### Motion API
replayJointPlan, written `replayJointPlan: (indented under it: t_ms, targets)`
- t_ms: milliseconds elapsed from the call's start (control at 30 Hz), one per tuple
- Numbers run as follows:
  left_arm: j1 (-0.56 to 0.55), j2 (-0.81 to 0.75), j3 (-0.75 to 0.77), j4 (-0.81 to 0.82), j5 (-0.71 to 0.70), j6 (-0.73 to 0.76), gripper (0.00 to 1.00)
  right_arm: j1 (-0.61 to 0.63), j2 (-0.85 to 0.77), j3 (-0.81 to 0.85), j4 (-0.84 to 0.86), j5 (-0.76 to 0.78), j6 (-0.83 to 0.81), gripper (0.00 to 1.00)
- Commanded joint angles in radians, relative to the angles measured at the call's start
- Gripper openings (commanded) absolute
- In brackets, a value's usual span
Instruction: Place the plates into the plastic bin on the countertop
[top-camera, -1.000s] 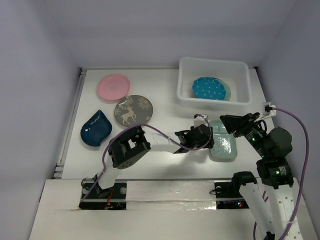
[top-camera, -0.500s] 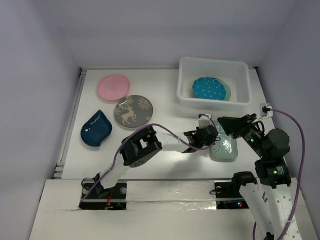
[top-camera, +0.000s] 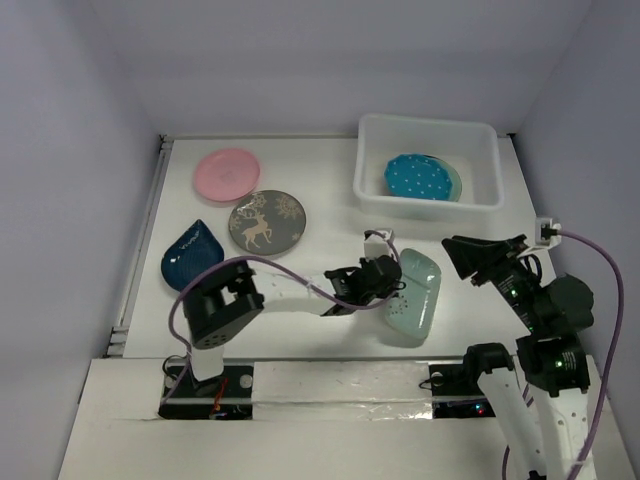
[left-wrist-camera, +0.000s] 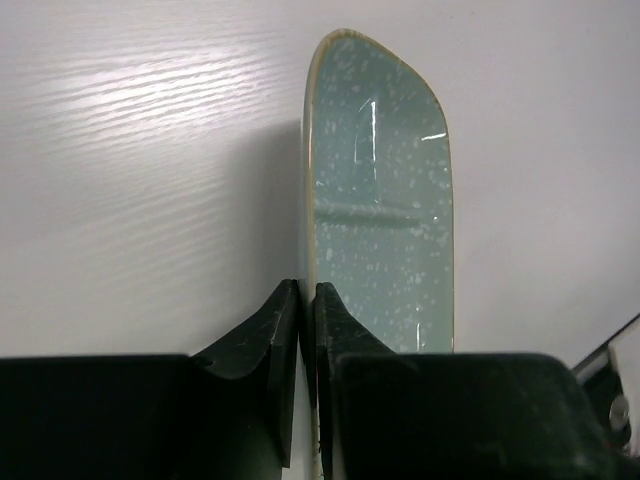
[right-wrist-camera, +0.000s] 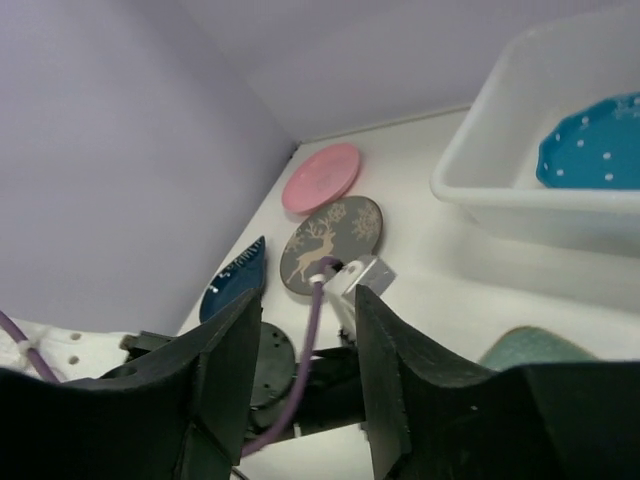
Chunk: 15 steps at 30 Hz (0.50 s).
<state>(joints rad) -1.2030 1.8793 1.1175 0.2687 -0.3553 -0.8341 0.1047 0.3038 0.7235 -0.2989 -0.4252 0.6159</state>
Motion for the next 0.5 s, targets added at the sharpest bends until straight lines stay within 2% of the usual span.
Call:
replayJointPlan:
  t_ms: [0, 67, 233, 333, 467]
  targets:
    - [-0.004, -0.204, -0.041, 0.047, 0.002, 0.043, 0.0, 0.0, -0.032, 0.082, -0.002, 0.02, 0.008, 0.49]
    - [0.011, -0.299, -0.059, 0.07, 0.027, 0.055, 0.0, 0.0, -0.038, 0.097, -0.012, 0.019, 0.002, 0.57]
    - [0.11, -0.446, -0.065, 0.125, 0.162, 0.053, 0.0, 0.0, -0.058, 0.103, -0.029, 0.034, 0.001, 0.6]
    - [0.163, -0.474, -0.035, 0.139, 0.203, 0.073, 0.0, 0.0, -0.074, 0.1, -0.04, 0.045, 0.002, 0.6]
    - [0.273, -0.433, 0.107, 0.142, 0.23, 0.121, 0.0, 0.0, -0.084, 0.09, -0.055, 0.066, -0.001, 0.6]
